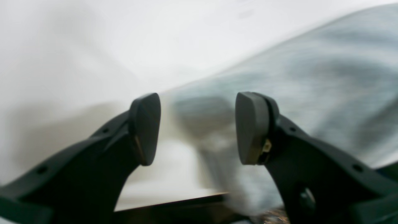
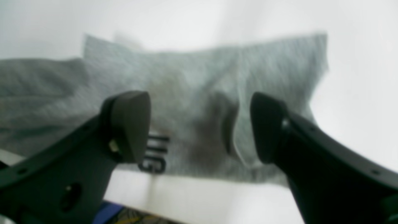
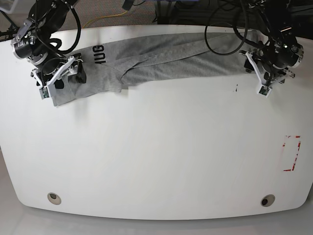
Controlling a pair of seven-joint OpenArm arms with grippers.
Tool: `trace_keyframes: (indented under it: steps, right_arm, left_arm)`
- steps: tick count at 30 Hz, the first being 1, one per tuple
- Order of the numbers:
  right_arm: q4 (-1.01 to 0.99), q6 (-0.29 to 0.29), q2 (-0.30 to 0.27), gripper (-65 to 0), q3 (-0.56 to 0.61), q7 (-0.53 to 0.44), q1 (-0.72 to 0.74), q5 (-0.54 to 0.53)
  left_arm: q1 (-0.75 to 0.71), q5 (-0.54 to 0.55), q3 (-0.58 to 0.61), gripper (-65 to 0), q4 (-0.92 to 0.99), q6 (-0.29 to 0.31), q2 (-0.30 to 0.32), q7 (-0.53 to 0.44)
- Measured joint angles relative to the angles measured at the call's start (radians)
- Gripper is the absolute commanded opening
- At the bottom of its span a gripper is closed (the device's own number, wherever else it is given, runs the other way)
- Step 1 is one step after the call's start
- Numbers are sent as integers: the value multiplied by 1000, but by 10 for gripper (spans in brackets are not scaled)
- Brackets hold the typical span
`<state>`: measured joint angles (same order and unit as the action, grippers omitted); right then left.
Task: Fold the T-shirt properly
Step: 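Lower the folded hem with both grippers, forming a long strip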
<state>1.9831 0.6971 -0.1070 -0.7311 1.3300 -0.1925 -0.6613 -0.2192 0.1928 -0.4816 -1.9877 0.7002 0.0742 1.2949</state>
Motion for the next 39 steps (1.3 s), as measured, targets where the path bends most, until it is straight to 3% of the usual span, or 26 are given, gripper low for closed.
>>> trace_keyframes:
  steps: [4, 7, 14, 19, 23, 28, 34, 39]
  right_arm:
    - [-82, -1, 10, -417, 29, 6, 42, 60]
    - [-140, 1, 16, -491, 76, -2, 55, 124]
    - [-226, 0, 11, -496, 137, -140, 61, 295]
    - [-307, 0, 11, -496, 137, -216, 63, 347]
    - [-374, 3, -4, -498, 136, -303, 66, 367]
    - [-496, 4, -11, -503, 135, -419, 126, 350]
    - [-526, 11, -18, -504, 137, -429, 158, 341]
    - [-527, 14, -18, -504, 137, -401, 174, 340]
  left_arm:
    - [-14, 42, 13, -294, 1, 0, -27, 21]
    - [-56, 58, 62, -332, 1, 0, -11, 14]
    - [-88, 64, 101, -343, 96, -2, 1, 0]
    - [-52, 106, 101, -342, 230, -1, 65, -156]
    - [13, 120, 170, -342, 354, 1, 143, -249]
    - [110, 158, 180, -342, 499, 14, 198, -320]
    - [213, 159, 188, -340, 619, 19, 249, -317]
    - [241, 143, 189, -339, 620, 19, 249, -286]
